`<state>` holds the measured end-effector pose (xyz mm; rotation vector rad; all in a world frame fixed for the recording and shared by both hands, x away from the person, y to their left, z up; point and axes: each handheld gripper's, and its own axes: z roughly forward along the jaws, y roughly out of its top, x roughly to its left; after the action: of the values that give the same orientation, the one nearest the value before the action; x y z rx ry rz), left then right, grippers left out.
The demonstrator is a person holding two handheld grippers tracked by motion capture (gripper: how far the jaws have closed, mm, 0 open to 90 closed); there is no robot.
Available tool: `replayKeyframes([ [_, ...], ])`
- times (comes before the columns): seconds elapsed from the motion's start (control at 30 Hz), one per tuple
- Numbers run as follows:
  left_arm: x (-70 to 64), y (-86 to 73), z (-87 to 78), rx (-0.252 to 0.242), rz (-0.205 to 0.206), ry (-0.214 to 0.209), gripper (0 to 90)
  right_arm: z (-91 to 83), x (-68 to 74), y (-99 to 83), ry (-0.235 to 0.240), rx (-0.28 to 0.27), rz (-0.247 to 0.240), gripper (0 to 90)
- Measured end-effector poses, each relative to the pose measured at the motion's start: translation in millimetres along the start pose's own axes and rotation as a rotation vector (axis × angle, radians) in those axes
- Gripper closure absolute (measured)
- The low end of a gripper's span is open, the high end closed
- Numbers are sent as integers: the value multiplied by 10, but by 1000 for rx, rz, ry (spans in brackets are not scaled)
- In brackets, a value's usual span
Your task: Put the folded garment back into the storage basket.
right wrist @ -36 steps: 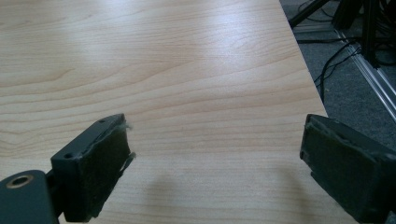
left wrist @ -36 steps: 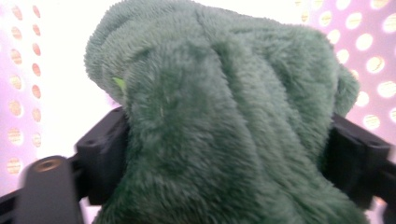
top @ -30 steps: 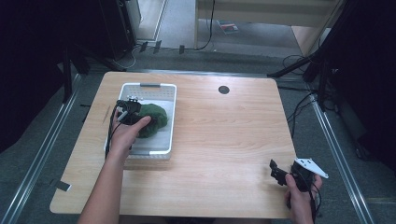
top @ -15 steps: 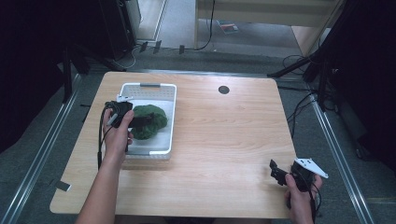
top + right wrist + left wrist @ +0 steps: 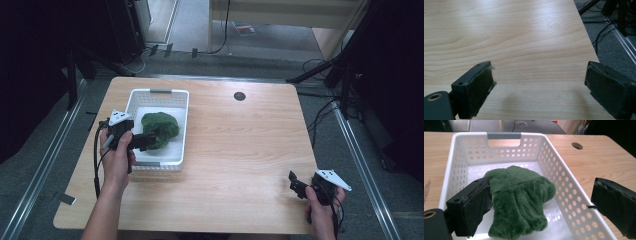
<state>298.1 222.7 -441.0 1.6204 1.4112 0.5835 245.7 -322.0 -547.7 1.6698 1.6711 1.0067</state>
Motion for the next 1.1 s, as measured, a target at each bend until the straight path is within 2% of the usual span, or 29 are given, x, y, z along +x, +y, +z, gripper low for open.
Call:
replayKeyframes([
  [0.3,80,-161,-280,-42,4,3,20,1,1,0,-2,0,-2,82],
  [0.37,125,-219,-374,-56,-2,8,6,1,1,0,-3,0,0,82],
  [0.67,277,-423,-604,-108,-11,27,0,2,3,0,-5,0,0,82],
  [0.73,297,-448,-627,-115,-10,28,0,2,3,0,-5,0,1,82],
  [0.8,358,-535,-680,-133,-28,21,0,3,2,0,-6,-1,-2,82],
  [1.1,544,-792,-791,-151,-41,49,0,3,3,0,-6,-1,-2,82],
])
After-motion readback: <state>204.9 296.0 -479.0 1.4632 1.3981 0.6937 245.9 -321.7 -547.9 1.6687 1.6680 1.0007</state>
